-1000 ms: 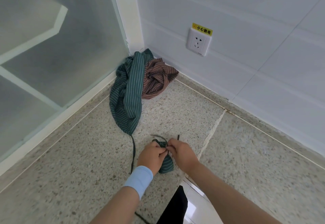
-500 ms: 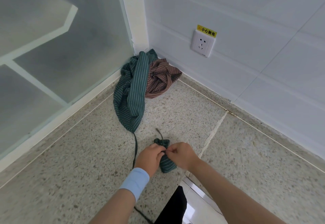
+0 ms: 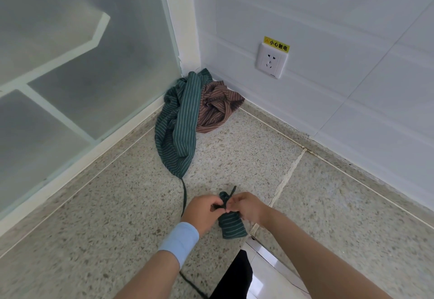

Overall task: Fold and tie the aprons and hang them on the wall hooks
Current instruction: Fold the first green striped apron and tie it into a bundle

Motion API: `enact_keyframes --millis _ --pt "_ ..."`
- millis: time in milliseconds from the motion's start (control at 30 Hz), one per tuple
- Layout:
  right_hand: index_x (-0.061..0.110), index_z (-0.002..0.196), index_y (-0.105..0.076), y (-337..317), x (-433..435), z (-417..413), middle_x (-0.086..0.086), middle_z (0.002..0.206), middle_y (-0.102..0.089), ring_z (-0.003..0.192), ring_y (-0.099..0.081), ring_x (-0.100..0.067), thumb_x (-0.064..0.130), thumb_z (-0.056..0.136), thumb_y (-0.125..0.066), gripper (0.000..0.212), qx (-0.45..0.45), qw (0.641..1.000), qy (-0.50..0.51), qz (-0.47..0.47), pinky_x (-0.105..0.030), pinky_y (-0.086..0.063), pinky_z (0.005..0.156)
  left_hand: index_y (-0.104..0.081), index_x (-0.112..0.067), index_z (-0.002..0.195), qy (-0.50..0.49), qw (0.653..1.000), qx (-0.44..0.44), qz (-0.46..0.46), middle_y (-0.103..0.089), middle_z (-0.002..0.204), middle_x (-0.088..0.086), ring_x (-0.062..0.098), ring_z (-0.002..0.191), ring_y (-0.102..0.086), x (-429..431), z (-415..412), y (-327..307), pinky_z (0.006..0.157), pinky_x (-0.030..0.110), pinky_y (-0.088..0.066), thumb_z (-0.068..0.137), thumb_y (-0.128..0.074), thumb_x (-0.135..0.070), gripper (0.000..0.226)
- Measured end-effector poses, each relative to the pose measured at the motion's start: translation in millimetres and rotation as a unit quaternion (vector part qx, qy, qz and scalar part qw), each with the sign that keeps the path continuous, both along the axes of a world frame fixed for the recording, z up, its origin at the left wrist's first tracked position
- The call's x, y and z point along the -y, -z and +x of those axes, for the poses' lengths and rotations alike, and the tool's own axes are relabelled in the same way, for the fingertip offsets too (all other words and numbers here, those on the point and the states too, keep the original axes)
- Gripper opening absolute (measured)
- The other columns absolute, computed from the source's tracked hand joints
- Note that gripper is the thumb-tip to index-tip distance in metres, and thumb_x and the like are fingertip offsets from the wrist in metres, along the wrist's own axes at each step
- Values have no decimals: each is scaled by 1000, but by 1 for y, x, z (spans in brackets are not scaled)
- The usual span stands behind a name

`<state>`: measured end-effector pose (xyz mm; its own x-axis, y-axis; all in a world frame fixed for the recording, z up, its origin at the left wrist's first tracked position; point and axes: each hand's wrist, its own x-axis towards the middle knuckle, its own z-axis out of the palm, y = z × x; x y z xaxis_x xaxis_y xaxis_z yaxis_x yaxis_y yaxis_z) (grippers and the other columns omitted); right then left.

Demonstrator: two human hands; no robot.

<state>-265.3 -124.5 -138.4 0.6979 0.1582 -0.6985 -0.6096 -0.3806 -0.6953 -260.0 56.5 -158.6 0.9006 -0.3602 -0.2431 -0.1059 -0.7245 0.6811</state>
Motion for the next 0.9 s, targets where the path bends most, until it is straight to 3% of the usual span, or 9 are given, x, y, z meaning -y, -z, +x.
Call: enact_keyframes --millis 133,233,300,400,500,567,633,733,900 --pt "10 79 -68 -3 -2 -3 15 41 -46 39 -40 -2 13 95 -60 19 2 999 37 23 -16 -32 45 -71 -14 82 46 993 97 43 -63 72 -2 12 66 -54 1 -8 5 62 34 -50 96 -56 -22 22" --pt "10 85 -69 -1 -3 -4 11 45 -49 42 -40 -5 15 99 -56 20 12 999 37 25 -17 -34 44 -70 -13 91 8 995 96 30 -66 77 -1 13 68 -58 -2 -12 4 64 34 -53 96 -55 -22 18" --pt "14 88 -70 2 -2 -5 7 57 -56 47 -46 -5 14 100 -55 19 26 999 22 26 -17 -38 49 -67 -13 94 -9 997 71 16 -64 82 -1 13 71 -58 -4 -16 0 67 32 -53 96 -54 -22 15" --pt "20 91 -69 6 -2 -4 5 76 -63 65 -54 -6 14 99 -57 16 61 998 -14 -11 -17 -45 60 -55 -7 80 -13 1000 -8 16 -51 90 -1 9 69 -49 -3 -18 -2 67 28 -47 98 -45 -19 23" --pt "23 93 -68 9 0 -5 5 90 -67 84 -61 -9 14 99 -57 16 92 994 -35 -56 -15 -48 73 -45 -11 68 -63 989 -134 -12 -50 78 2 13 67 -46 -3 -14 -6 67 31 -39 102 -41 -24 36" --pt "24 95 -68 11 4 -5 4 96 -68 92 -63 -13 14 98 -59 14 112 988 -47 -90 -13 -46 75 -60 -13 69 -54 978 -196 -38 -61 73 -3 14 69 -56 -9 -9 -8 71 29 -44 102 -46 -29 39" --pt "23 99 -71 12 8 -5 3 99 -69 92 -63 -13 16 96 -62 12 121 984 -66 -114 -13 -46 73 -75 -12 87 -25 977 -208 -37 -70 84 -2 11 77 -60 -14 -7 -7 76 23 -46 99 -53 -26 28" --pt "20 105 -74 13 6 -3 4 98 -70 85 -61 -8 17 96 -62 15 143 973 -102 -148 -8 -42 66 -69 -8 88 -54 969 -233 -54 -69 82 2 15 77 -62 -11 -5 -10 82 31 -51 101 -46 -17 28" --pt "18 108 -74 13 0 2 3 102 -71 90 -62 -8 18 98 -60 18 161 962 -139 -174 -5 -39 66 -37 -16 66 -74 963 -250 69 -38 65 1 16 61 -33 14 10 -19 58 30 -24 96 -37 -18 30"
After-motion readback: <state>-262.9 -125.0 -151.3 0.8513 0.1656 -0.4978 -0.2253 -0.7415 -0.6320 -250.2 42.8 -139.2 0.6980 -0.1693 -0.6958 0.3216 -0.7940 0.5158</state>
